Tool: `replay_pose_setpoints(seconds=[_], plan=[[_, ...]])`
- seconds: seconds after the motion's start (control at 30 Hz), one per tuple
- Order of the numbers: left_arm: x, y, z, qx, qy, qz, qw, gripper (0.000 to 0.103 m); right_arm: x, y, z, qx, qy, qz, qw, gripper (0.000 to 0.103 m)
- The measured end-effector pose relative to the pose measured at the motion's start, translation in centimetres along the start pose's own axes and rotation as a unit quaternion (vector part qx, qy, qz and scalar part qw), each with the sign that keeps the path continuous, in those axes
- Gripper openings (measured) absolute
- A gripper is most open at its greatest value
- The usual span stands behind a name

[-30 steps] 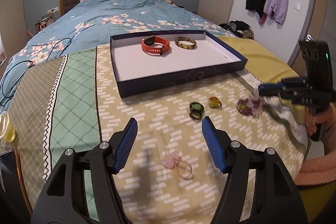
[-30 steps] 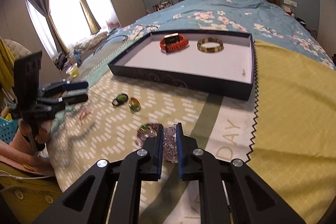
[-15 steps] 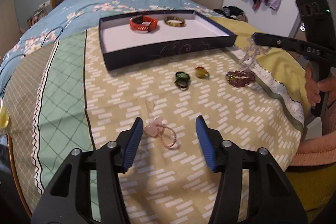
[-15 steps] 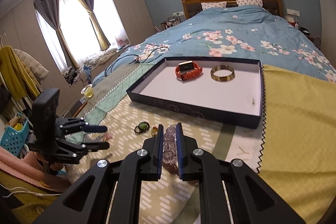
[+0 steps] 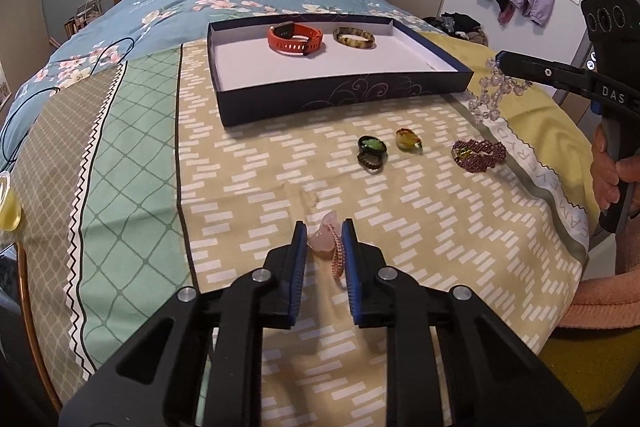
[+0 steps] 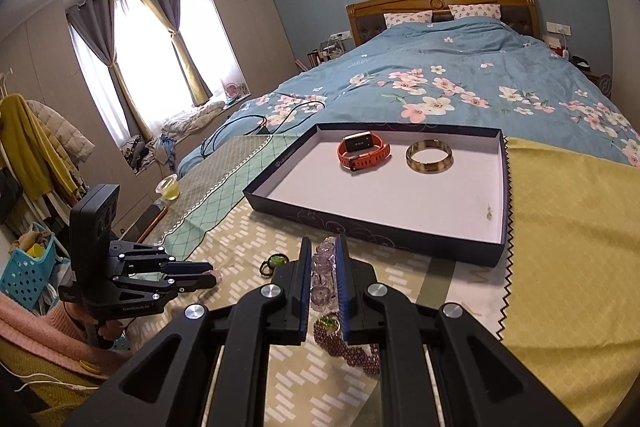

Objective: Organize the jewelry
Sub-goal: 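Grasp the clear crystal bracelet with the right tool while the left tool grasps the pink hair tie, then carry the crystal bracelet and pink hair tie over the box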

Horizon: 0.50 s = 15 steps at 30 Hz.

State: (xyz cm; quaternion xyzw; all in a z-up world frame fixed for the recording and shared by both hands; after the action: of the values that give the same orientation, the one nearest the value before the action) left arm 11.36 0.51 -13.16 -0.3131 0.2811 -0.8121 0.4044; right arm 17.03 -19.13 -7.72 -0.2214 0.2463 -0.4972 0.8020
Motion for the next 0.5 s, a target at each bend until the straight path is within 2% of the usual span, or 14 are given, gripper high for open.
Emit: replay_pose_setpoints(seconds=[0.5], plan=[[1.3, -1.4, 4.3, 0.053, 0.029, -0.011, 0.9981, 0.018, 0.2, 0.4, 2.5, 0.024, -0.003, -0.006, 1.000, 0.010]])
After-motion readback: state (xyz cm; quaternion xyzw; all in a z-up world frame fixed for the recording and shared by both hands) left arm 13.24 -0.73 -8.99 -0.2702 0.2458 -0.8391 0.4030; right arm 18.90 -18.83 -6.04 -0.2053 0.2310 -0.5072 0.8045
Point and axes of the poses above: each gripper's, at about its wrist camera, not at the fingertips, and y roughly the way its jaws point, x to its right, z to its top, the point moved 6 cm from there along y, roughly the way its jaws point, and after that the axes turned 13 degrees about -z, right-handed, at the moved point
